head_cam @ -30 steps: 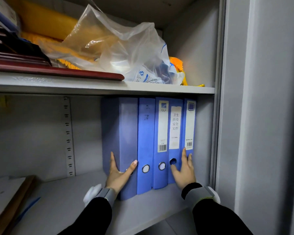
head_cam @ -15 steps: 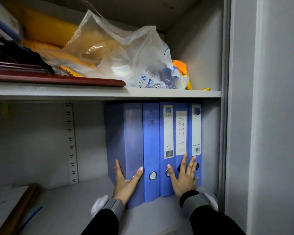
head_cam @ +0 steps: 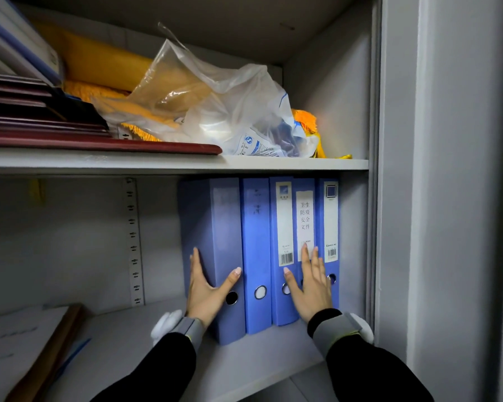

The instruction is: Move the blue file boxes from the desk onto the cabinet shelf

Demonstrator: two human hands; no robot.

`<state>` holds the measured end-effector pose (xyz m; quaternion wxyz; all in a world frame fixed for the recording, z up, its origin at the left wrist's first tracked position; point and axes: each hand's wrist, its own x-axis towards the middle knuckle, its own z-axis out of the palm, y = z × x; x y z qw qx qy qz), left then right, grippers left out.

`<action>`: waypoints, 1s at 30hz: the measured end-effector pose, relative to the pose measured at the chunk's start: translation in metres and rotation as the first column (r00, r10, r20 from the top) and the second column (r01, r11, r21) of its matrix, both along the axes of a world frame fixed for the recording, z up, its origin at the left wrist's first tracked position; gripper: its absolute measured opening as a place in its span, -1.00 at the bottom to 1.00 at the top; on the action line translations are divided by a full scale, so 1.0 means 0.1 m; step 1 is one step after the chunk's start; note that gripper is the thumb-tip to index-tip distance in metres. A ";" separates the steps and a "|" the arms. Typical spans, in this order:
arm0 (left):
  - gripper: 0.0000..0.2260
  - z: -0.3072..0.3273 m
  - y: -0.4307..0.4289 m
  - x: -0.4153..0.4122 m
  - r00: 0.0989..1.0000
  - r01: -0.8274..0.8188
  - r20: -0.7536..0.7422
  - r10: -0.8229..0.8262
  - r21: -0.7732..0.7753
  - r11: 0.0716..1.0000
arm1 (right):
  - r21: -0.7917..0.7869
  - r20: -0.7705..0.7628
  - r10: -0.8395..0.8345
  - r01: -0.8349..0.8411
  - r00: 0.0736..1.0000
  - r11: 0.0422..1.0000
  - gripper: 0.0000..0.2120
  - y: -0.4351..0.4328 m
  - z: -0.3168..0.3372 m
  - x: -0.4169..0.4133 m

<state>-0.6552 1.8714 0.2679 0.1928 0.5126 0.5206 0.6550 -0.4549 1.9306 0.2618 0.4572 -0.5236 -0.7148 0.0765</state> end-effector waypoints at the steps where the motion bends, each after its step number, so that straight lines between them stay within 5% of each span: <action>1: 0.13 0.02 -0.01 -0.01 1.000 -0.001 -0.009 0.001 0.020 1.000 | 0.043 0.017 0.016 -0.017 1.000 0.999 -0.36 -0.04 0.02 -0.06; 6: 0.04 0.08 -0.06 0.03 0.994 -0.022 -0.106 0.029 0.067 0.997 | 0.144 0.131 0.066 -0.085 0.989 0.986 -0.36 -0.12 0.05 -0.26; 13: 0.02 0.11 -0.06 0.09 0.978 -0.017 -0.203 0.040 0.113 0.993 | -0.003 0.132 0.134 -0.135 0.982 0.991 -0.31 -0.09 0.08 -0.37; 23: -0.01 0.11 0.04 0.12 0.985 -0.062 -0.155 0.081 0.122 0.991 | -0.088 0.259 0.142 -0.123 0.956 0.989 -0.28 -0.07 0.16 -0.26; 30: -0.03 0.14 -0.07 0.15 0.976 -0.124 -0.162 0.144 0.129 0.984 | 0.113 0.198 0.154 -0.178 0.968 0.978 -0.37 -0.25 0.25 -0.17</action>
